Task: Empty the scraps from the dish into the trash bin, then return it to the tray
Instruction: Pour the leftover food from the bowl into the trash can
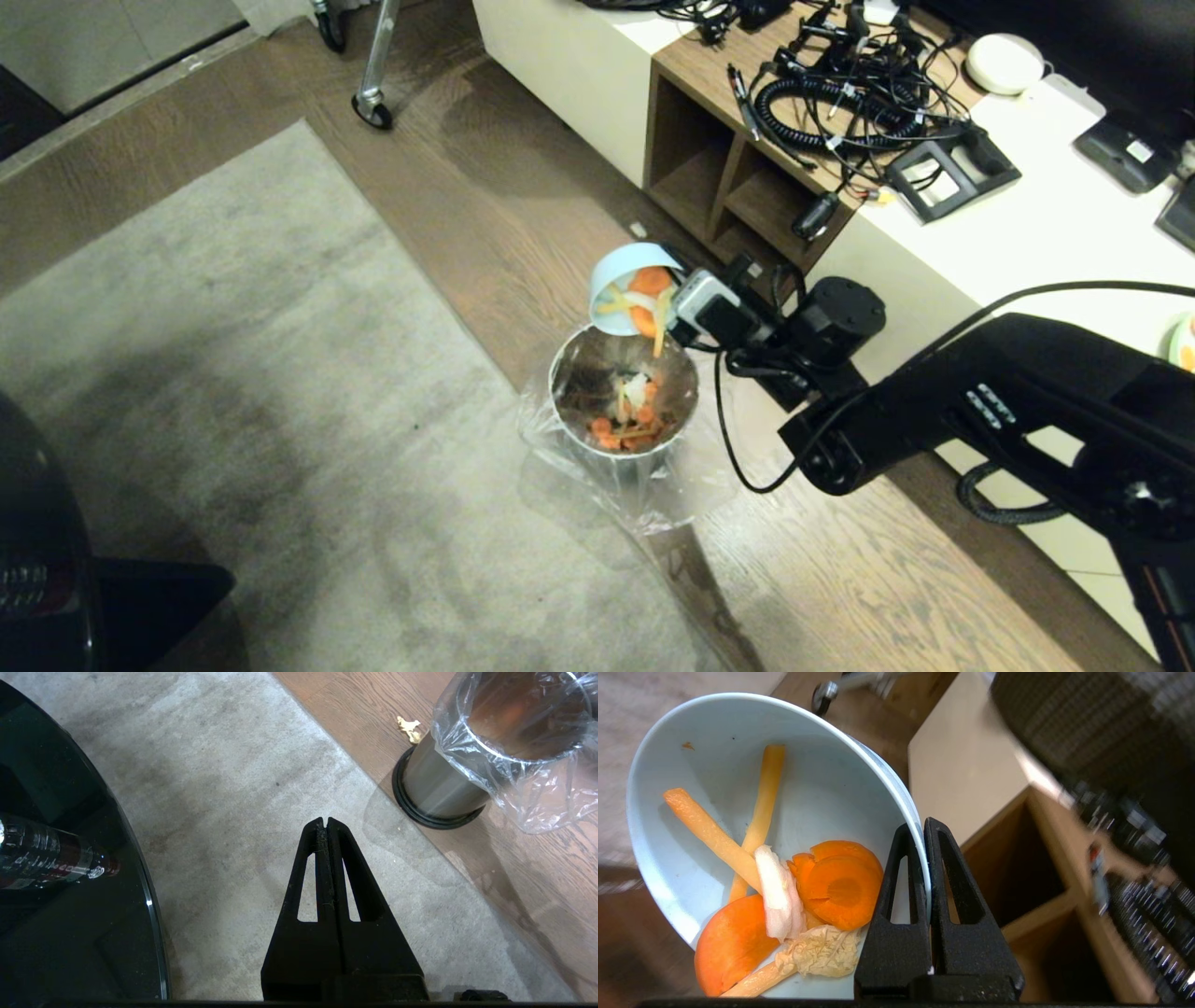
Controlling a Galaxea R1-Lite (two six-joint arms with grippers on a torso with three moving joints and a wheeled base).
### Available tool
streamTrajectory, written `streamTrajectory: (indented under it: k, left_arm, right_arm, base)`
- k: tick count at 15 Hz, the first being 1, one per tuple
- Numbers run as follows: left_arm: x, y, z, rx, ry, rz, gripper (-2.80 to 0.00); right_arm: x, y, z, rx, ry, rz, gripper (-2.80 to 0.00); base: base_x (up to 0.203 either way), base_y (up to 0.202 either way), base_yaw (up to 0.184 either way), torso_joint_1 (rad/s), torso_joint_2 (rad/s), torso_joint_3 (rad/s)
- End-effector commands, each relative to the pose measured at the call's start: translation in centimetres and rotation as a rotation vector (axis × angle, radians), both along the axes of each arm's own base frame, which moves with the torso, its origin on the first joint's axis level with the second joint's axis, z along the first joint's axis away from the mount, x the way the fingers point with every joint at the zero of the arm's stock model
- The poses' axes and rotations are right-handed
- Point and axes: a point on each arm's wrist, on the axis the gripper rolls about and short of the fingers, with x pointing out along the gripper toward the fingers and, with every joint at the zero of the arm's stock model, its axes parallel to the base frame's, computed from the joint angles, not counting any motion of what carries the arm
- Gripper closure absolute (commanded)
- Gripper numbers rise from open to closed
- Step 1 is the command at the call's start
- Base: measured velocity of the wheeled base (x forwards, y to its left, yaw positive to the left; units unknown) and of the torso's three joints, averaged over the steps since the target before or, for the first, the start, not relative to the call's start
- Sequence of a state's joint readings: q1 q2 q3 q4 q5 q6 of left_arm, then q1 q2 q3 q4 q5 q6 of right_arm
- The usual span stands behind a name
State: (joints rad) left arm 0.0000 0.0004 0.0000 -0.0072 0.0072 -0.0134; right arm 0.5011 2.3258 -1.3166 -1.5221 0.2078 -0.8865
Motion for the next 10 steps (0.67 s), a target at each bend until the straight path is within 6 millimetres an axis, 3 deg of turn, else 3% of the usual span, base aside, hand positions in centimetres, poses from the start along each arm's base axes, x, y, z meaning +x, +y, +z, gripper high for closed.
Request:
streamTrajectory:
  k: [1,10]
  left_arm:
    - [0.0,0.0,0.0,0.0,-0.001,0.0,0.0]
    - [0.0,0.0,0.0,0.0,-0.001,0.0,0.0]
  right_arm:
    - [0.0,0.2,1.1,0.01,-0.091,0.011,0.0]
    - [-0.9,1.2,3.4,-0.026,-0.219,0.087,0.0]
  base:
    - [0.0,0.0,0.0,0.0,0.0,0.0]
    - [0.0,0.0,0.0,0.0,0.0,0.0]
